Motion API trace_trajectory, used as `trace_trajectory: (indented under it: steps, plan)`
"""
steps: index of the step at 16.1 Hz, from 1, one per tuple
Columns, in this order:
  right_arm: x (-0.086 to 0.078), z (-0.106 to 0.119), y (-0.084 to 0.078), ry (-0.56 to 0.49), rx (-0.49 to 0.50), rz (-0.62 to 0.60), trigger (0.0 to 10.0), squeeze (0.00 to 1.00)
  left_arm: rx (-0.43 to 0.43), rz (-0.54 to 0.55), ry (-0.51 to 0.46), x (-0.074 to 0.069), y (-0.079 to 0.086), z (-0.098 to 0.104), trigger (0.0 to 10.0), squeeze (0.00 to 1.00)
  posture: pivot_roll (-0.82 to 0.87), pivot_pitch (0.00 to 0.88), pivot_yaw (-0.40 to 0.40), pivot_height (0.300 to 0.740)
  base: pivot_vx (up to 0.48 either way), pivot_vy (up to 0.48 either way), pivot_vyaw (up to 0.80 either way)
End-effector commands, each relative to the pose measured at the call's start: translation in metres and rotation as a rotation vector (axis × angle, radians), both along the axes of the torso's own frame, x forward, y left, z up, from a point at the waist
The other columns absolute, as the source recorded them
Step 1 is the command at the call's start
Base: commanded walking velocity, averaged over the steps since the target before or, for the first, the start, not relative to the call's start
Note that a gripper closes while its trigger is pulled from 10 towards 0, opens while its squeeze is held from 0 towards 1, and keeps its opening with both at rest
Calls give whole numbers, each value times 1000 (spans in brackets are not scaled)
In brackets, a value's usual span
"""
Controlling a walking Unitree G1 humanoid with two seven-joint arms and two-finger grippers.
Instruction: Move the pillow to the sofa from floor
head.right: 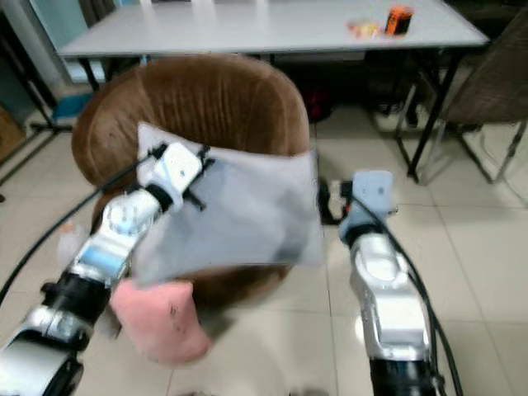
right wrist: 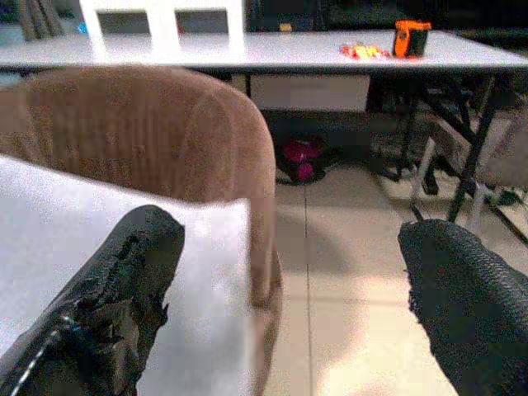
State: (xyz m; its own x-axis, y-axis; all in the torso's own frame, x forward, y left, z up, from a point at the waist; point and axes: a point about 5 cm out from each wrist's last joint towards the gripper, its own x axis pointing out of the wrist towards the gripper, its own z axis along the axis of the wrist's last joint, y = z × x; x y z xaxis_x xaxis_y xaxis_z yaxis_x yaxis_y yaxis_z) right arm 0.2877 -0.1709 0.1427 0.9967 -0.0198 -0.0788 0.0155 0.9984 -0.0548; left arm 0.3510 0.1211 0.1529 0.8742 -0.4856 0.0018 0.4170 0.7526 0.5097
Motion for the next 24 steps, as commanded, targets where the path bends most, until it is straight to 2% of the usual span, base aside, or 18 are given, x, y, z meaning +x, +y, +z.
trace_trajectory:
  steps: [1, 19, 24]
  plan:
    - [2, 2, -2, -9, -11, -15, 10000, 0, -30, -3, -69, 3, 0, 18, 10000, 0, -133, 0, 95, 740, 304, 0, 0]
    - [9, 4, -2, -17, -37, -7, 10000, 0, -35, 1, -77, 5, 1, 20, 10000, 0, -130, 0, 87, 740, 309, 0, 0]
    - [11, 5, -4, -19, -57, 2, 10000, 0, -44, 15, -81, 5, 2, 20, 10000, 0, -120, 0, 63, 740, 348, 0, 0]
